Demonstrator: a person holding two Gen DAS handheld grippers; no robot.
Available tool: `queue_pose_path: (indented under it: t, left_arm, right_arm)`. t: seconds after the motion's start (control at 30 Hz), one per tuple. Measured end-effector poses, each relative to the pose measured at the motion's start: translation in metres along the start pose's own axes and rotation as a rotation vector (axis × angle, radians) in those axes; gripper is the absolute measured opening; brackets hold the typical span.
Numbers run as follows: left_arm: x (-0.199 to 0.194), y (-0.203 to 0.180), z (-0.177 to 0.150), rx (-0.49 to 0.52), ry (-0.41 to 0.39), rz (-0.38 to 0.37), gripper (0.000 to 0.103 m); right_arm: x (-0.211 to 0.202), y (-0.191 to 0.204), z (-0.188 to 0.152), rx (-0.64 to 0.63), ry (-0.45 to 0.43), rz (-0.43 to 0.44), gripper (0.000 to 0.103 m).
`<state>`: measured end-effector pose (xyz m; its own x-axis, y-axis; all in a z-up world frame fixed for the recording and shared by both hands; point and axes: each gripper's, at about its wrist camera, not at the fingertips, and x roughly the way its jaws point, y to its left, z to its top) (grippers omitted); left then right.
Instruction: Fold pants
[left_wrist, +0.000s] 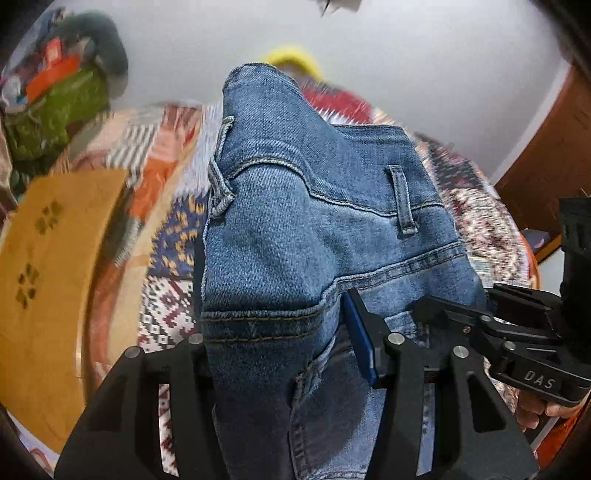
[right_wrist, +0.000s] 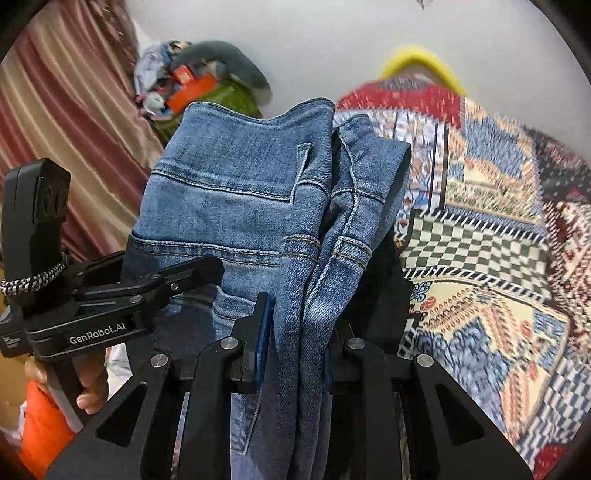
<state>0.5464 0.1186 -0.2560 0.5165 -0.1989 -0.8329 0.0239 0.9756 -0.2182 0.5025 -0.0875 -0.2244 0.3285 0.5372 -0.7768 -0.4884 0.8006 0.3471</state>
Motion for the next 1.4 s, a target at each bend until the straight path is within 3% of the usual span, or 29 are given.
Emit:
queue_pose_path:
  t: [0.1, 0.17, 0.3, 0.47, 0.63, 0.87, 1.07, 1.23, 1.4]
  left_arm:
    - [0.028, 0.01, -0.006, -0.035, 0.064, 0.024, 0.052]
    - [0.035, 0.012, -0.011, -0.032, 0.068, 0.038, 0.057]
    - [0.023, 0.008, -0.018, 0.009, 0.045, 0.077, 0.066]
    - [-0.011, -0.008, -0.027, 0.083, 0.02, 0.143, 0.066]
    - [-0.086, -0.031, -0.049, 0.14, -0.1, 0.171, 0.066]
    - [-0.22, -0.068, -0.079, 0.148, -0.322, 0.137, 0.066]
    - [-0.33, -0.096, -0.126, 0.128, -0.547, 0.11, 0.066]
    - [-0.387, -0.114, -0.166, 0.137, -0.673, 0.099, 0.066]
    - [-0.421, -0.128, -0.208, 0.148, -0.778, 0.114, 0.067]
  right_arm:
    - [0.022, -0.008, 0.0, 0.005, 0.05, -0.016, 0.022]
    - [0.029, -0.009, -0.006, -0.026, 0.066, -0.079, 0.025]
    - [0.016, -0.003, -0.017, -0.089, 0.036, -0.108, 0.028]
    - [-0.02, 0.01, -0.031, -0.149, -0.003, -0.139, 0.037]
    - [-0.071, 0.028, -0.04, -0.163, -0.105, -0.118, 0.041]
    - [-0.165, 0.069, -0.062, -0.192, -0.288, -0.105, 0.041]
    - [-0.249, 0.111, -0.097, -0.237, -0.477, -0.065, 0.041]
    - [-0.3, 0.141, -0.13, -0.262, -0.604, 0.001, 0.041]
    - [-0.328, 0.172, -0.172, -0.305, -0.747, -0.063, 0.041]
